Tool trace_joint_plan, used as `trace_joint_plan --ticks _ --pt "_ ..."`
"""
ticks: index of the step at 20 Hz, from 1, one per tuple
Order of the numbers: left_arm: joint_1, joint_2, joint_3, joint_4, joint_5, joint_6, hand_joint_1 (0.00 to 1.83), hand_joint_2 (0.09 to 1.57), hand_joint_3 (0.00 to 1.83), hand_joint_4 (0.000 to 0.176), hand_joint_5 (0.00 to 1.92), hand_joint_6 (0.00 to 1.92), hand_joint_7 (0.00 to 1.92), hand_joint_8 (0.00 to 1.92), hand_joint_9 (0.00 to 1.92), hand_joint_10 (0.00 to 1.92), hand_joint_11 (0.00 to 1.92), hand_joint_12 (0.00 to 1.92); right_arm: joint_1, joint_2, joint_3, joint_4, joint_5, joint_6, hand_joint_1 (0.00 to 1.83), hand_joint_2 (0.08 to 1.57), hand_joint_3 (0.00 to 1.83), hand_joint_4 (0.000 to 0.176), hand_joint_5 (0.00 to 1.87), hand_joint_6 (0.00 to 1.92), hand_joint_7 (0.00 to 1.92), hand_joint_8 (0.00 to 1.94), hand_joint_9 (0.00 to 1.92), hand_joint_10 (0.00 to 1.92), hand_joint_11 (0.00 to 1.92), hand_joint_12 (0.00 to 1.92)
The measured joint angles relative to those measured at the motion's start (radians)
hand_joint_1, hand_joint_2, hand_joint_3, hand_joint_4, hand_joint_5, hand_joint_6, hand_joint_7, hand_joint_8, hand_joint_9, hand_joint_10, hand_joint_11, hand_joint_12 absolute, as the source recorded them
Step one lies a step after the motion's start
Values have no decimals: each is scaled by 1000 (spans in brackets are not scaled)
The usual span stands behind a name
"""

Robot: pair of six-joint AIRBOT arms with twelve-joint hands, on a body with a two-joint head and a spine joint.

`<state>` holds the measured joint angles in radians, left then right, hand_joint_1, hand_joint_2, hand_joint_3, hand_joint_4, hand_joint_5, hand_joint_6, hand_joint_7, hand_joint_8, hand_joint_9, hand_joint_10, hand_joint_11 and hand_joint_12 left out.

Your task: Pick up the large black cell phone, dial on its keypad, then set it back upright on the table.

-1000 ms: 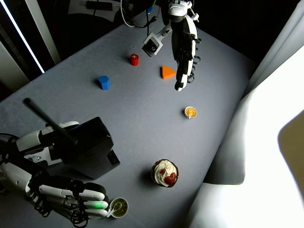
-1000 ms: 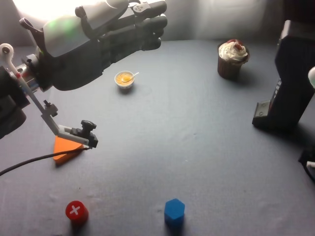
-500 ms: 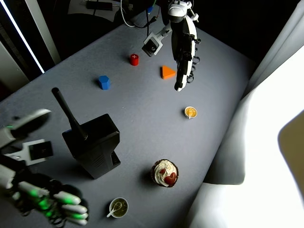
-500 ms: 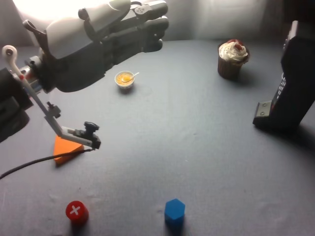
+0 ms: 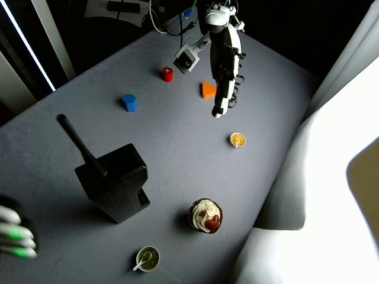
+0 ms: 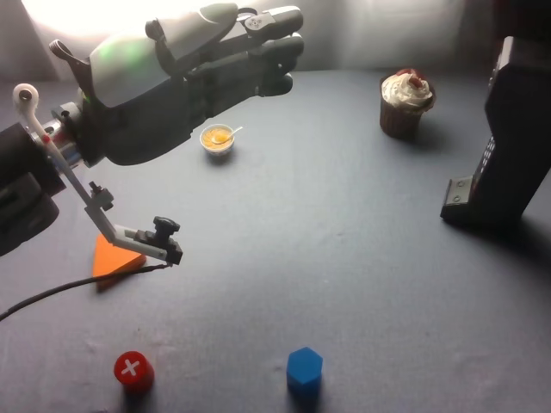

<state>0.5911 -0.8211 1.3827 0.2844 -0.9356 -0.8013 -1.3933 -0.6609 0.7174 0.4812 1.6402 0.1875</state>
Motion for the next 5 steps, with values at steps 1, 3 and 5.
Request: trace_joint_plan --ticks 1,3,5 --pt "4 0 0 -7 0 0 0 1250 0 27 210 1 240 1 191 2 0 538 -59 43 -40 -1 -2 23 0 857 11 86 0 0 0 0 0 0 0 0" --pt "6 0 0 -12 2 0 0 1245 0 30 223 5 234 2 185 1 0 565 -143 103 -84 1 -2 62 0 868 14 87 0 0 0 0 0 0 0 0" --pt "6 1 0 -14 1 1 0 1242 0 32 218 2 234 2 186 2 0 573 -192 145 -119 24 -1 111 0 866 13 90 0 0 0 0 0 0 0 0"
